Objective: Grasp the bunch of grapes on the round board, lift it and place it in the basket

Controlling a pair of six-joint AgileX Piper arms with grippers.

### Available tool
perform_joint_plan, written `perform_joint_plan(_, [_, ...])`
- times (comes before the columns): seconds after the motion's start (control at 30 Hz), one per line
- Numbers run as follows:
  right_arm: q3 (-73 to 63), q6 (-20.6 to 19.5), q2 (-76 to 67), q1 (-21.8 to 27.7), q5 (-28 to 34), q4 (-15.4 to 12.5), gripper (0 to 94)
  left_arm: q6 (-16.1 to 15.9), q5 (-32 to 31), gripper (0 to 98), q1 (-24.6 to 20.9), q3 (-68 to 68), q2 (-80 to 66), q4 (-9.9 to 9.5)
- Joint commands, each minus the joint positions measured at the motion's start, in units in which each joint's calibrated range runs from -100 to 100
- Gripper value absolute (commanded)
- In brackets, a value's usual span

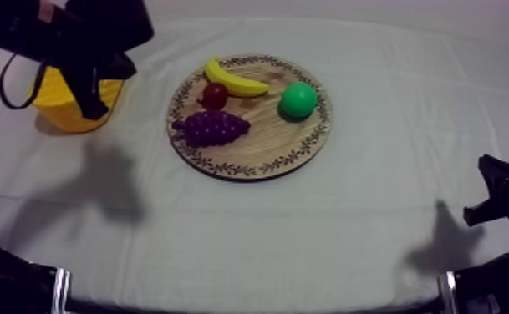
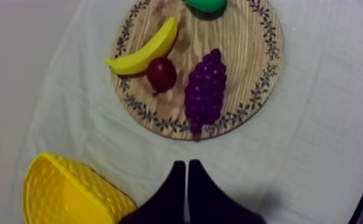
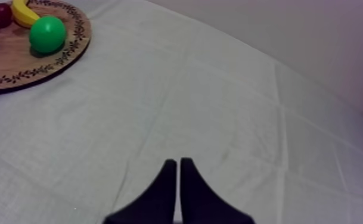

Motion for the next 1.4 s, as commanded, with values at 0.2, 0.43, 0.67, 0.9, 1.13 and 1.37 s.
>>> perform_joint_plan(0.2, [0.00,-0.03,0.00,-0.01,-0.01,-0.01,0.3,-0.92,0.93,0.0,0.98,-7.42,9.94,-0.72])
perform_joint_plan(0.43, [0.00,-0.03,0.00,-0.01,-0.01,-0.01,0.3,-1.28,3.53,0.0,2.62,-14.04,17.78,-1.51])
perform_joint_plan(0.67, [0.00,-0.03,0.00,-0.01,-0.01,-0.01,0.3,-0.99,5.18,0.4,3.27,-17.51,23.34,-2.03])
perform_joint_plan(0.9, [0.00,-0.03,0.00,-0.01,-0.01,-0.01,0.3,-0.74,7.58,12.8,4.25,-20.34,26.98,-2.55])
perform_joint_plan(1.13, [0.00,-0.03,0.00,-0.01,-0.01,-0.01,0.3,-0.72,9.64,39.6,4.87,-20.63,28.48,-2.50])
perform_joint_plan(1.37, [0.00,-0.03,0.00,-0.01,-0.01,-0.01,0.3,0.58,10.11,57.5,5.16,-19.68,28.62,-3.12])
